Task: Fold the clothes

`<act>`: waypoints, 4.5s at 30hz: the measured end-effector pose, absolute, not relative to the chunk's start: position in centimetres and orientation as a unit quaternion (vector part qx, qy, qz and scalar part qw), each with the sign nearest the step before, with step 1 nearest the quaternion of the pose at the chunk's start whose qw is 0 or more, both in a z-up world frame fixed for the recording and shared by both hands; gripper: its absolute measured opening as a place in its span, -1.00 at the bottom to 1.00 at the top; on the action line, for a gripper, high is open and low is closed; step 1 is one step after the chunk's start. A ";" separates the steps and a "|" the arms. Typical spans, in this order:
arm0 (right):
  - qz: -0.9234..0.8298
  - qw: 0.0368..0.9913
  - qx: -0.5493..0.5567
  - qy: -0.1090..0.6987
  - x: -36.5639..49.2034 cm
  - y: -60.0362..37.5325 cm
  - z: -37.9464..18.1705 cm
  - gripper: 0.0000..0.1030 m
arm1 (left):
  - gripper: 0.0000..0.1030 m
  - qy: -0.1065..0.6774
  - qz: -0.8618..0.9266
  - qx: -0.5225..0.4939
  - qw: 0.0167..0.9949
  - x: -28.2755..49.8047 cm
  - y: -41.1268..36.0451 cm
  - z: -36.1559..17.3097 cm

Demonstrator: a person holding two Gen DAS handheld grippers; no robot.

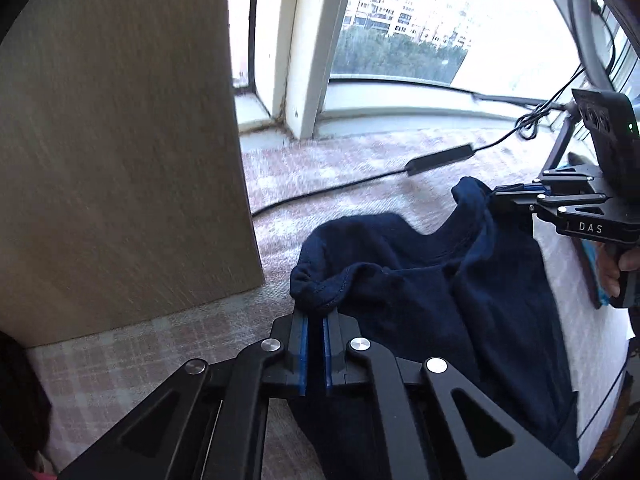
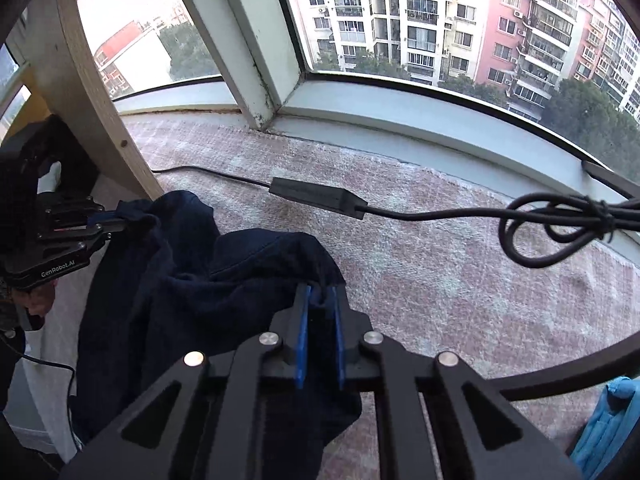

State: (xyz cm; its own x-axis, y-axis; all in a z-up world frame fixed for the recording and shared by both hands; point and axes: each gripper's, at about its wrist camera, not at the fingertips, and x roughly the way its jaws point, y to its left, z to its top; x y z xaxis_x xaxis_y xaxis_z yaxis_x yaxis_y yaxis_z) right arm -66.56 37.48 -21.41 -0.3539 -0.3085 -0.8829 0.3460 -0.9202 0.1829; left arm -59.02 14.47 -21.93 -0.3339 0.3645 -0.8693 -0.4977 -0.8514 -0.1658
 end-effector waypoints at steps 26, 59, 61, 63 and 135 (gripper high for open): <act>-0.833 0.226 0.504 0.044 -32.4 37.8 -11.9 -0.81 | -0.91 0.131 0.764 -0.498 0.389 -28.4 8.9 -14.7; -0.791 0.238 0.564 0.014 -28.3 37.5 -18.4 -0.21 | -0.60 0.145 0.735 -0.520 0.410 -25.7 11.2 -19.1; -0.772 0.242 0.586 0.038 -28.0 36.9 -20.0 -0.21 | -0.62 0.175 0.695 -0.540 0.442 -24.1 12.1 -20.8; -0.752 0.246 0.608 0.062 -27.7 36.2 -21.5 -0.21 | -0.62 0.237 0.655 -0.556 0.453 -21.4 12.2 -22.3; -0.814 0.135 0.556 -0.099 -40.8 43.0 -19.6 -0.32 | -0.28 0.015 0.742 -0.611 0.277 -38.8 4.3 -20.6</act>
State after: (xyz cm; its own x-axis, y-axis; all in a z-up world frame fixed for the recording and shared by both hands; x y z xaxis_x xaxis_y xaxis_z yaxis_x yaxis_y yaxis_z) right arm -40.76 43.05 -19.59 -0.3453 -0.3301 -0.8785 0.1102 -0.9439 0.3114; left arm -38.77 4.34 -20.64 -0.1012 0.3922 -0.9143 -0.4286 -0.8465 -0.3157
